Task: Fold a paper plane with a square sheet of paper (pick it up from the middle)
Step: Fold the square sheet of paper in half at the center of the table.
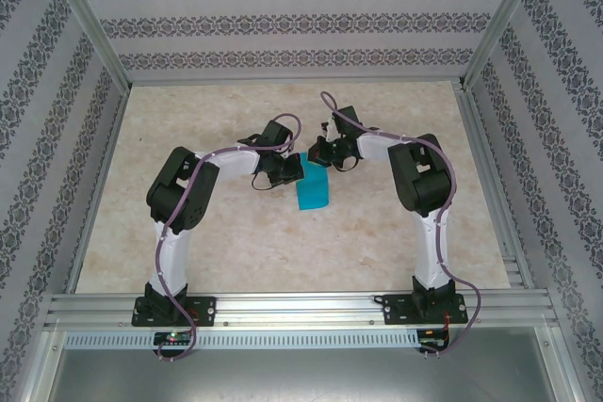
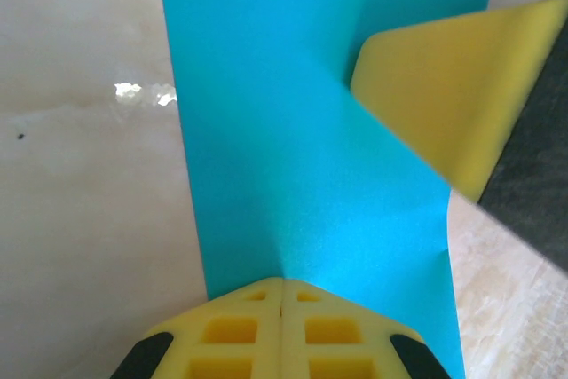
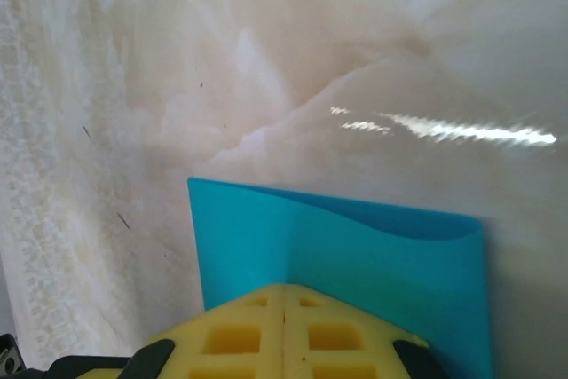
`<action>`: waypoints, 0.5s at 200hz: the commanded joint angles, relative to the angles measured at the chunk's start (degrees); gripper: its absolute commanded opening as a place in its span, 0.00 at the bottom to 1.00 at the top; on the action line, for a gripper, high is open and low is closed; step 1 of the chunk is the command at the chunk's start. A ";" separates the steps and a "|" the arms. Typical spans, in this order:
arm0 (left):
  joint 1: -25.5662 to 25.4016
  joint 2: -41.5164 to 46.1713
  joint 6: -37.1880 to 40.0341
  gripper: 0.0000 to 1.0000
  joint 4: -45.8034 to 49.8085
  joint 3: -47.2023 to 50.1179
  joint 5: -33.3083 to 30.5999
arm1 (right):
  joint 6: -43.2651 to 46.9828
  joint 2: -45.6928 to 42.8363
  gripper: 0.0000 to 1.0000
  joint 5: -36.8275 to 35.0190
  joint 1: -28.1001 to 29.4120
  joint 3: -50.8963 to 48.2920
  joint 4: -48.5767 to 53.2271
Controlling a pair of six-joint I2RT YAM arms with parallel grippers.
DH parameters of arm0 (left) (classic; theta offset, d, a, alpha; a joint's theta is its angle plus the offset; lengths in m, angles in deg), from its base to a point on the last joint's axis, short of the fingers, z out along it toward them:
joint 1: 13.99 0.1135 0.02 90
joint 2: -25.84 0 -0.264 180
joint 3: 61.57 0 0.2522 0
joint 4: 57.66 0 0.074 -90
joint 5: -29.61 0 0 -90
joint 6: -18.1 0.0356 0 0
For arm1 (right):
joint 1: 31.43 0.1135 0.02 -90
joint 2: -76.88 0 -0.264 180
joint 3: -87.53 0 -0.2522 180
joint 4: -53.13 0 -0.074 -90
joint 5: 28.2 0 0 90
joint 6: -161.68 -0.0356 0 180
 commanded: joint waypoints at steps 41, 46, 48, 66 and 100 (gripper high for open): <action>-0.41 -6.47 0.70 0.00 13.03 6.06 -4.70 | 1.98 2.30 0.00 -4.42 -6.37 1.79 1.01; -0.39 -6.47 0.62 0.00 12.94 6.19 -4.61 | 1.91 2.32 0.00 -4.79 -6.65 2.10 1.50; -0.44 -6.47 0.60 0.00 12.90 6.19 -4.61 | 1.86 2.34 0.00 -4.92 -6.70 2.24 1.70; -0.40 -6.48 0.53 0.00 12.86 6.20 -4.55 | 1.52 2.38 0.00 -5.02 -7.14 3.18 2.16; -0.40 -6.60 0.58 0.00 12.91 5.76 -4.48 | 0.35 -0.35 0.00 -2.90 -7.15 3.04 1.38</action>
